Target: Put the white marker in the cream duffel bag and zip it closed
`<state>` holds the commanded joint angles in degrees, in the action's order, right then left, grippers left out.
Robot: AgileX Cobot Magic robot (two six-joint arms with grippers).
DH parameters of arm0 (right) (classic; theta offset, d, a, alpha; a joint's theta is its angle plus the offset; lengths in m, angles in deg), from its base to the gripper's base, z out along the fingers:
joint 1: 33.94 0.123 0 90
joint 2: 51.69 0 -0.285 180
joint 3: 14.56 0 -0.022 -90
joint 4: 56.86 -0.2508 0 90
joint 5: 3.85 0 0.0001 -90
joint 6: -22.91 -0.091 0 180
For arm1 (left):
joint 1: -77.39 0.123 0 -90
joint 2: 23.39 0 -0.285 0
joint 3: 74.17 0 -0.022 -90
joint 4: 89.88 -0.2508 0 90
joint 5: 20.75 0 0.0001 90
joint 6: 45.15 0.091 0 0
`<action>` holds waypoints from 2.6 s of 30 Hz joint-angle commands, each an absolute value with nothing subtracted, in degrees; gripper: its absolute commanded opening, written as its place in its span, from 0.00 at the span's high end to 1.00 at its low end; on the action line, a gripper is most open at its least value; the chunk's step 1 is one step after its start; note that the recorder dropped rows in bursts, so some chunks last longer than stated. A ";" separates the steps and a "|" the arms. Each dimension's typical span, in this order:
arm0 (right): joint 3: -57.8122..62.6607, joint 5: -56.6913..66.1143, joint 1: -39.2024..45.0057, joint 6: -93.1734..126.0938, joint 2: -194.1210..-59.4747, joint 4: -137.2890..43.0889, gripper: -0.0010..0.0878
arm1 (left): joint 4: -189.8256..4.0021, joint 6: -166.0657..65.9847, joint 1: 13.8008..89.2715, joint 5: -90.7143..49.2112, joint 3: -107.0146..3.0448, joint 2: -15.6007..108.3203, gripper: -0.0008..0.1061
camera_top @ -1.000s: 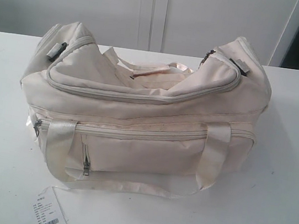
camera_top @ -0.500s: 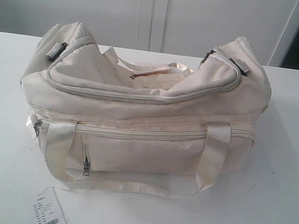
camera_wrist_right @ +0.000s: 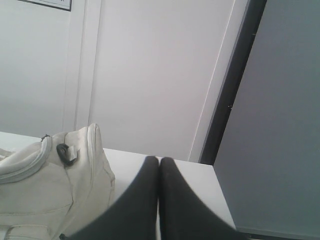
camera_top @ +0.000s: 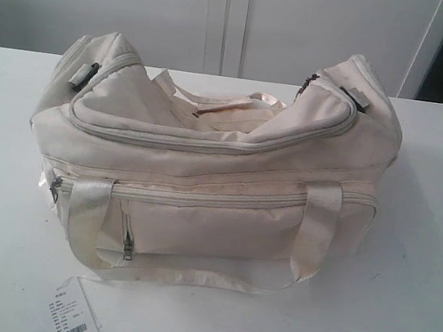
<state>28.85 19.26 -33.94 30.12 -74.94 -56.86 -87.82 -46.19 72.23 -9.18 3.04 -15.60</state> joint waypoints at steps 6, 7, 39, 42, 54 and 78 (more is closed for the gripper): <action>30.59 19.26 -33.94 26.28 -74.94 -56.86 0.99 | -87.82 -46.19 72.23 -9.18 3.04 -15.60 0.99; 31.60 19.26 -33.94 25.76 -74.94 -56.86 0.99 | -87.82 -46.19 72.23 -9.18 3.04 -15.60 0.99; 55.75 18.29 -34.00 23.72 -59.47 -56.86 0.99 | -87.82 -46.19 72.23 -9.18 3.04 -15.60 0.99; 57.68 16.50 -34.00 23.72 -59.47 -56.86 0.99 | -87.82 -46.19 72.23 -9.18 3.04 -15.60 0.99; 62.66 12.34 -34.00 23.72 -59.47 -56.86 0.99 | -87.82 -46.19 72.23 -9.18 3.04 -15.60 0.99; 62.66 15.40 -34.00 23.72 -59.47 -56.86 0.99 | -87.82 -46.19 72.23 -9.18 3.04 -15.60 0.99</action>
